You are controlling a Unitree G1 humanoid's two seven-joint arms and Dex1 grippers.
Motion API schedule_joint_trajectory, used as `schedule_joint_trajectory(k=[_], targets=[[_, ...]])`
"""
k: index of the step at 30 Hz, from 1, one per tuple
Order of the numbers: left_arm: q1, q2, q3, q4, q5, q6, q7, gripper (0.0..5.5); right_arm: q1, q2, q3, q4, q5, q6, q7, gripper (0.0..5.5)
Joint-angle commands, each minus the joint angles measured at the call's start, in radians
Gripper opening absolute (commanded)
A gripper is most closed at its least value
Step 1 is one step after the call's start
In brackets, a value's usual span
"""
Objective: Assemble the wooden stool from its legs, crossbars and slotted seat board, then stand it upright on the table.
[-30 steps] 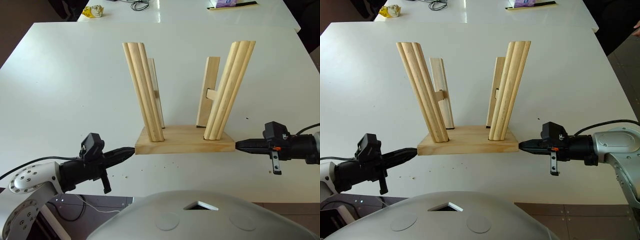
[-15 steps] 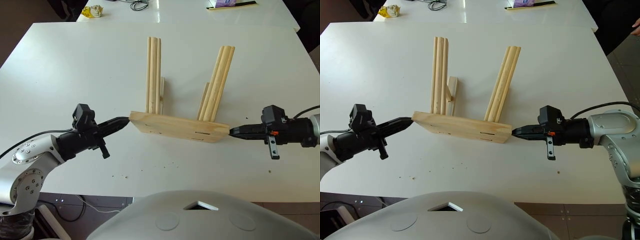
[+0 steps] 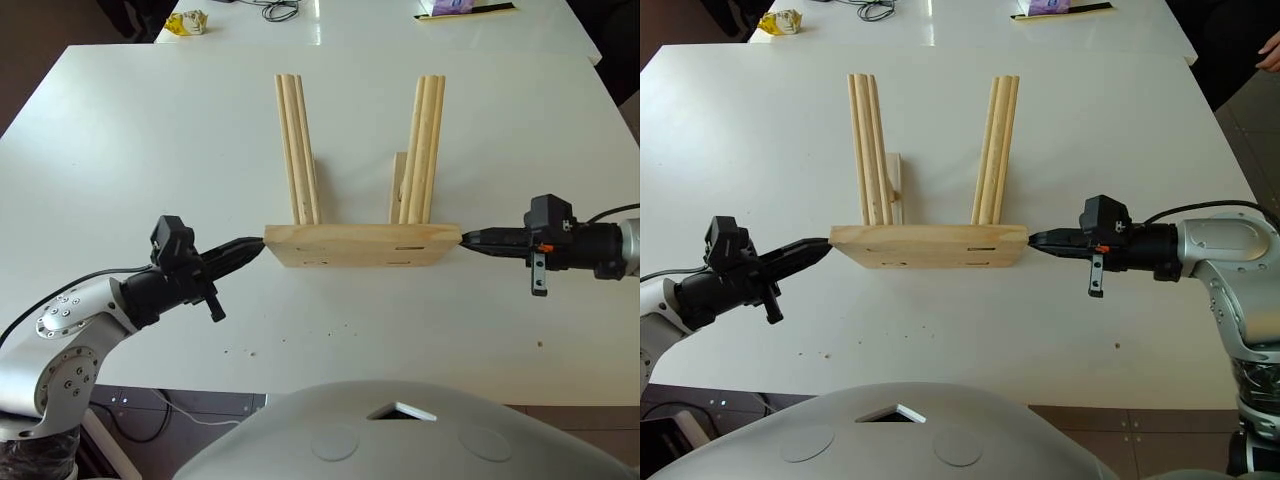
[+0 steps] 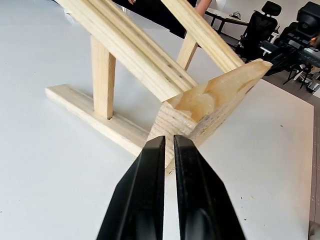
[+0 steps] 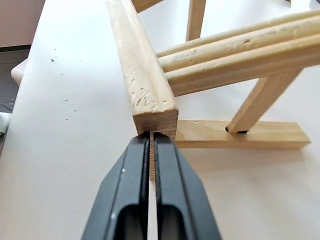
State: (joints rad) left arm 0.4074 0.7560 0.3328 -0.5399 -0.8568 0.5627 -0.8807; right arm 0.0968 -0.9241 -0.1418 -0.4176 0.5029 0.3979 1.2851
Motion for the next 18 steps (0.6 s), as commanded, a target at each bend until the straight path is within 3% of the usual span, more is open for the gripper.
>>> schedule_joint_trajectory(k=[1, 9, 16, 18], targets=[[0.043, 0.048, 0.016, -0.013, 0.000, 0.005, -0.099, 0.85, -0.028, 0.025, 0.054, 0.038, -0.027, -0.058, 0.000, 0.71], [0.037, 0.059, 0.031, -0.035, -0.012, 0.020, -0.130, 1.92, -0.043, 0.011, 0.082, 0.094, -0.038, -0.117, 0.033, 1.82], [0.051, 0.118, 0.020, 0.081, 0.166, -0.095, -0.219, 2.95, -0.036, -0.016, 0.083, 0.129, -0.052, -0.126, 0.044, 2.84], [0.046, 0.123, 0.025, 0.102, 0.191, -0.120, -0.240, 3.10, -0.039, -0.013, 0.088, 0.157, -0.079, -0.140, 0.029, 2.87]])
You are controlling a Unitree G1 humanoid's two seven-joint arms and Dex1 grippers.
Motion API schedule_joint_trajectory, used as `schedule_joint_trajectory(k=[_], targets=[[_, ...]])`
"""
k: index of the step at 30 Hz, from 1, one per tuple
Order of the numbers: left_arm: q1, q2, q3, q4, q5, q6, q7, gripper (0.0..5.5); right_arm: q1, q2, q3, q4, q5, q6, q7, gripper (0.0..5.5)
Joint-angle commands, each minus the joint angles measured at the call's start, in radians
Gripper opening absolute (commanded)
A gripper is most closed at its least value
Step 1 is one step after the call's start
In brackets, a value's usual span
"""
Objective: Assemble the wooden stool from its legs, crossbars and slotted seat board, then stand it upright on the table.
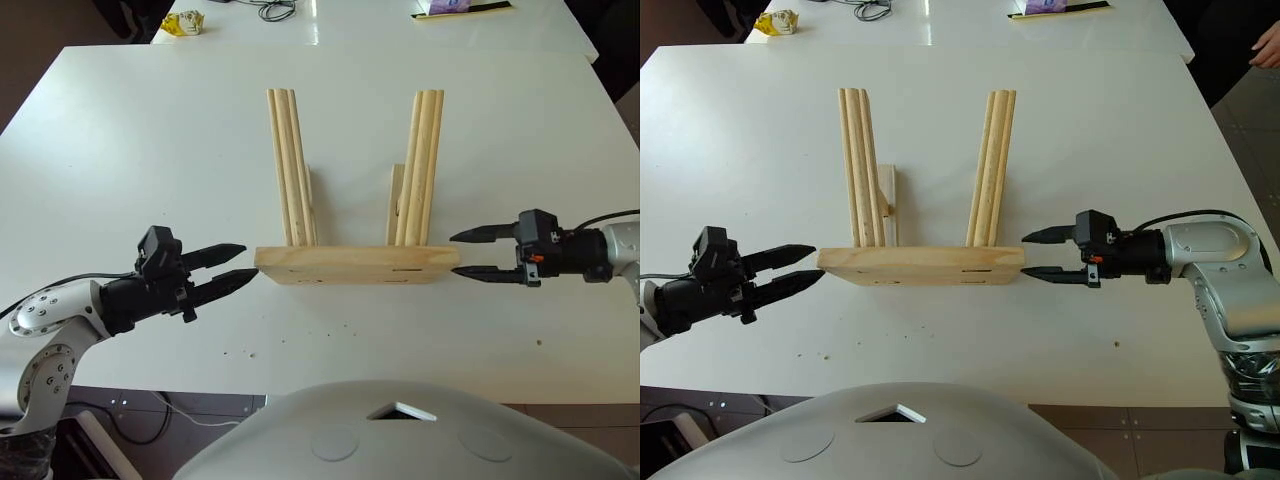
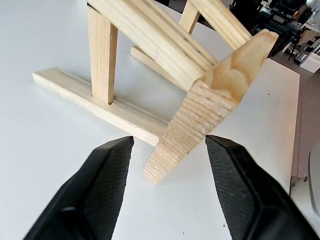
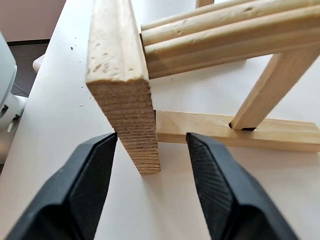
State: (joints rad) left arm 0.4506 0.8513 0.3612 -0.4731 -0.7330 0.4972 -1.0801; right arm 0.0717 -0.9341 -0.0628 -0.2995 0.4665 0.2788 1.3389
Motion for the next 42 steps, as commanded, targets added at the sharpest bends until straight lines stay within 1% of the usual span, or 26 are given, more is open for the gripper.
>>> schedule_joint_trajectory(k=[1, 3, 5, 7, 13, 16, 24, 32, 33, 34, 37, 41, 42], targets=[[-0.004, 0.030, 0.002, 0.043, 0.070, -0.064, -0.053, 3.10, -0.007, -0.006, 0.016, 0.050, -0.057, -0.038, -0.020, 2.87], [-0.018, 0.036, 0.010, 0.060, 0.076, -0.078, -0.070, 3.10, 0.008, -0.012, 0.029, 0.059, -0.074, -0.059, -0.008, 2.87], [-0.019, 0.054, -0.009, 0.076, 0.117, -0.109, -0.097, 3.10, 0.024, -0.010, 0.036, 0.057, -0.080, -0.071, -0.004, 2.87], [-0.021, 0.056, -0.074, 0.108, 0.195, -0.170, -0.113, 3.10, 0.037, 0.003, 0.062, 0.055, -0.097, -0.084, -0.006, 2.87], [-0.121, -0.056, -0.239, 0.216, 0.348, -0.305, -0.034, 3.10, 0.010, 0.075, 0.151, 0.085, -0.146, -0.115, -0.054, 2.87], [-0.133, -0.082, -0.270, 0.251, 0.378, -0.348, -0.021, 3.10, -0.038, 0.112, 0.186, 0.121, -0.164, -0.115, -0.072, 2.87], [-0.203, -0.106, -0.341, 0.296, 0.398, -0.387, -0.037, 3.10, -0.060, 0.155, 0.230, 0.174, -0.193, -0.131, -0.101, 2.87], [-0.212, -0.117, -0.394, 0.309, 0.406, -0.411, -0.054, 3.10, -0.067, 0.170, 0.256, 0.210, -0.215, -0.140, -0.107, 2.87], [-0.213, -0.117, -0.396, 0.312, 0.407, -0.415, -0.054, 3.13, -0.067, 0.174, 0.258, 0.213, -0.219, -0.141, -0.112, 2.69], [-0.216, -0.121, -0.396, 0.315, 0.410, -0.420, -0.047, 2.91, -0.071, 0.181, 0.257, 0.216, -0.219, -0.135, -0.124, 2.56], [-0.226, -0.127, -0.382, 0.305, 0.372, -0.399, -0.051, 2.53, -0.072, 0.188, 0.235, 0.194, -0.177, -0.088, -0.129, 2.16], [-0.213, -0.105, -0.336, 0.262, 0.294, -0.346, -0.069, 1.99, -0.049, 0.145, 0.209, 0.154, -0.127, -0.035, -0.090, 1.65], [-0.206, -0.100, -0.326, 0.247, 0.278, -0.332, -0.071, 1.87, -0.044, 0.133, 0.206, 0.149, -0.124, -0.029, -0.081, 1.60]])
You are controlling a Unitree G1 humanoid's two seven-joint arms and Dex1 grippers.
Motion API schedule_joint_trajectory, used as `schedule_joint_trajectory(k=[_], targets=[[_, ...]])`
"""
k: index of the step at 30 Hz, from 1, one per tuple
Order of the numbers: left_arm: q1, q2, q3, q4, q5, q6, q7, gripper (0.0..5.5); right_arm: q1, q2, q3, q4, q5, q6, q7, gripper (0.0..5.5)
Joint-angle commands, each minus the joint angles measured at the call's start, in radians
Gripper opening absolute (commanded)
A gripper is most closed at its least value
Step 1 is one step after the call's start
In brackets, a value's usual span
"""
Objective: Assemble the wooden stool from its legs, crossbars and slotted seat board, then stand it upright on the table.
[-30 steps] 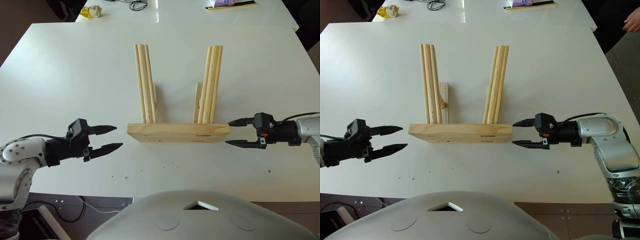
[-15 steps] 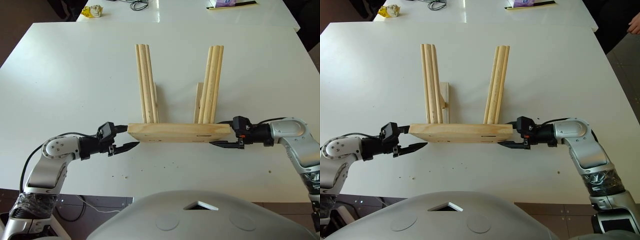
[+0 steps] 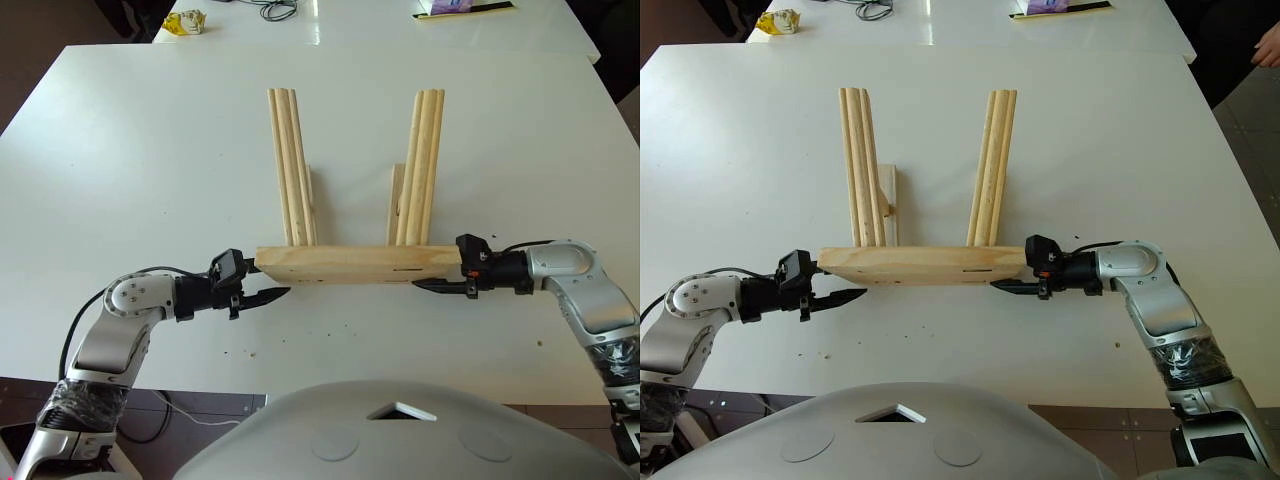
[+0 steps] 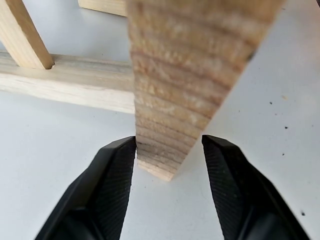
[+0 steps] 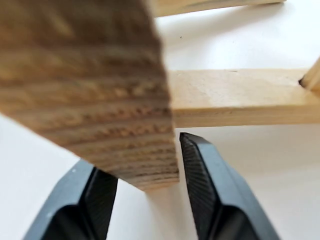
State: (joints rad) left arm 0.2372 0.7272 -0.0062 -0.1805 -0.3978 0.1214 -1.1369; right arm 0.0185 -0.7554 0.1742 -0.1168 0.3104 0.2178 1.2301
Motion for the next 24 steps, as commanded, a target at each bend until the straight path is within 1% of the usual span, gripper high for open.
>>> schedule_joint_trajectory(k=[1, 5, 10, 14, 16, 17, 19, 22, 24], targets=[[0.008, 0.030, 0.044, -0.057, -0.072, 0.060, -0.021, 1.72, 0.021, -0.055, -0.042, -0.043, 0.041, 0.043, 0.034, 1.58], [0.024, 0.060, 0.038, -0.098, -0.107, 0.113, -0.060, 1.63, 0.050, -0.088, -0.083, -0.094, 0.108, 0.122, 0.053, 1.56], [0.040, 0.066, 0.061, -0.165, -0.183, 0.198, -0.049, 1.58, 0.015, -0.091, -0.095, -0.133, 0.168, 0.238, 0.048, 1.56], [0.093, 0.103, 0.162, -0.315, -0.433, 0.418, -0.024, 1.58, -0.034, -0.116, -0.174, -0.225, 0.369, 0.504, 0.022, 1.56], [0.088, 0.103, 0.214, -0.362, -0.612, 0.535, 0.043, 1.58, -0.071, -0.124, -0.222, -0.270, 0.499, 0.653, -0.015, 1.56], [0.080, 0.102, 0.236, -0.385, -0.717, 0.582, 0.091, 1.58, -0.103, -0.122, -0.257, -0.284, 0.599, 0.748, -0.052, 1.56], [0.061, 0.093, 0.269, -0.417, -0.922, 0.632, 0.203, 1.58, -0.163, -0.109, -0.318, -0.293, 0.777, 0.895, -0.140, 1.56], [0.036, 0.074, 0.273, -0.452, -1.246, 0.587, 0.433, 1.58, -0.214, -0.101, -0.359, -0.264, 0.995, 0.992, -0.281, 1.56], [0.031, 0.055, 0.258, -0.477, -1.396, 0.533, 0.554, 1.58, -0.222, -0.116, -0.356, -0.230, 1.168, 0.987, -0.407, 1.56]])
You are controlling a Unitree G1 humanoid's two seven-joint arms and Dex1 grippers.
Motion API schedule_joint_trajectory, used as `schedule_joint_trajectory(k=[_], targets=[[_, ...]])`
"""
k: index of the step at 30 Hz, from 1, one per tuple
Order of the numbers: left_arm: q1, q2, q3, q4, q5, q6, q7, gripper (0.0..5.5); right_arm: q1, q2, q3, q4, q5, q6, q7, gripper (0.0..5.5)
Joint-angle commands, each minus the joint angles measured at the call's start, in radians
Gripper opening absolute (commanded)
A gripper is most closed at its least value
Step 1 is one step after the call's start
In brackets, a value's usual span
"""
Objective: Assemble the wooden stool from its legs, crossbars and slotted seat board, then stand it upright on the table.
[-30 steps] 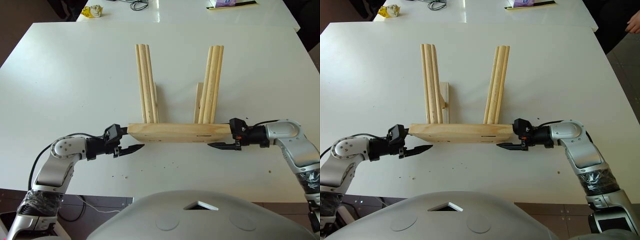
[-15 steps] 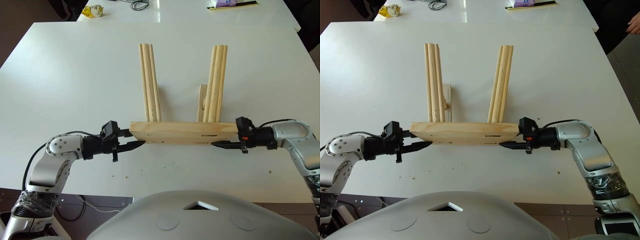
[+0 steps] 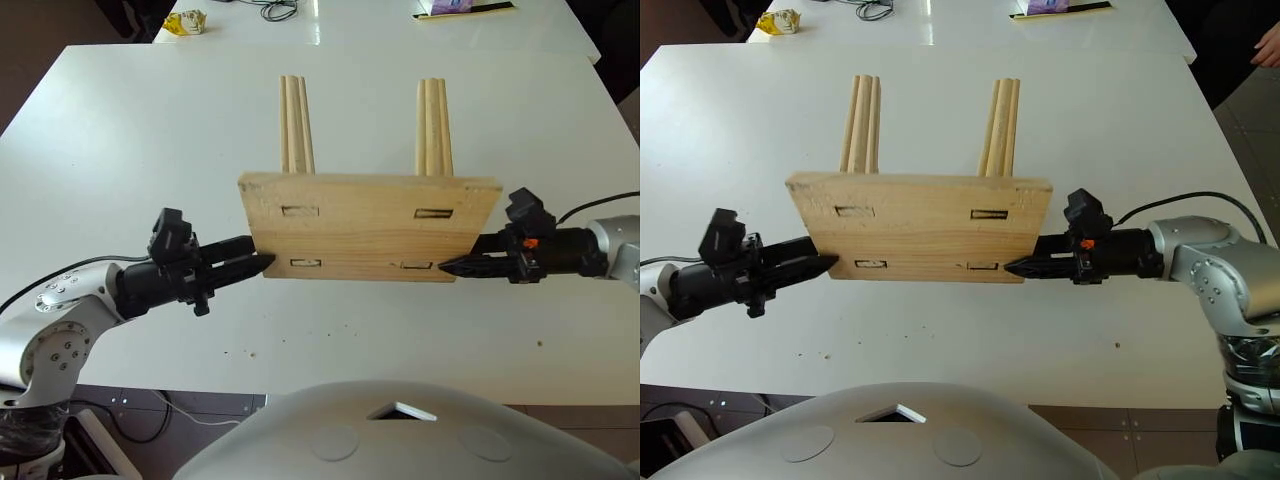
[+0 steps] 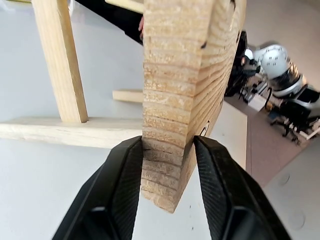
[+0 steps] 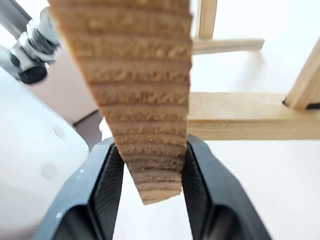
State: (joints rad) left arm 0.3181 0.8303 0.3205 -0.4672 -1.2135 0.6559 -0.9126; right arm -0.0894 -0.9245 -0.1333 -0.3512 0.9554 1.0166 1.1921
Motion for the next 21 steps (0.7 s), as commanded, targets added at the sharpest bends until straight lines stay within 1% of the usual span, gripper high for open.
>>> schedule_joint_trajectory(k=[1, 3, 5, 7, 9, 11, 13, 14, 17, 21], targets=[[-0.050, -0.059, -0.079, -0.205, -0.629, -0.025, 0.378, 1.58, -0.116, 0.038, -0.036, 0.022, 0.620, 0.166, -0.439, 1.56], [-0.040, -0.087, -0.103, -0.237, -0.699, -0.068, 0.459, 1.58, -0.116, -0.003, 0.017, 0.048, 0.852, 0.070, -0.599, 1.55], [-0.031, -0.120, -0.120, -0.267, -0.741, -0.109, 0.528, 1.58, -0.116, 0.002, 0.046, 0.056, 0.991, -0.004, -0.720, 1.51], [-0.039, -0.193, -0.140, -0.311, -0.757, -0.181, 0.612, 1.58, -0.117, 0.131, 0.017, 0.064, 1.017, -0.061, -0.853, 1.45], [-0.058, -0.286, -0.165, -0.357, -0.758, -0.274, 0.722, 1.57, -0.128, 0.310, -0.032, 0.046, 1.017, -0.145, -1.027, 1.42], [-0.082, -0.387, -0.184, -0.405, -0.758, -0.390, 0.869, 1.54, -0.126, 0.501, -0.063, -0.032, 1.017, -0.288, -1.254, 1.41], [-0.135, -0.464, -0.190, -0.428, -0.759, -0.482, 0.999, 1.49, -0.127, 0.624, -0.074, -0.128, 1.017, -0.431, -1.443, 1.41], [-0.167, -0.490, -0.187, -0.437, -0.758, -0.521, 1.055, 1.43, -0.146, 0.667, -0.085, -0.152, 1.017, -0.483, -1.521, 1.41], [-0.245, -0.531, -0.166, -0.449, -0.749, -0.606, 1.183, 1.14, -0.213, 0.731, -0.133, -0.147, 1.017, -0.582, -1.699, 1.41], [-0.332, -0.628, -0.142, -0.373, -0.652, -0.707, 1.370, 0.45, -0.257, 0.772, -0.163, -0.114, 1.017, -0.676, -1.844, 1.41]])
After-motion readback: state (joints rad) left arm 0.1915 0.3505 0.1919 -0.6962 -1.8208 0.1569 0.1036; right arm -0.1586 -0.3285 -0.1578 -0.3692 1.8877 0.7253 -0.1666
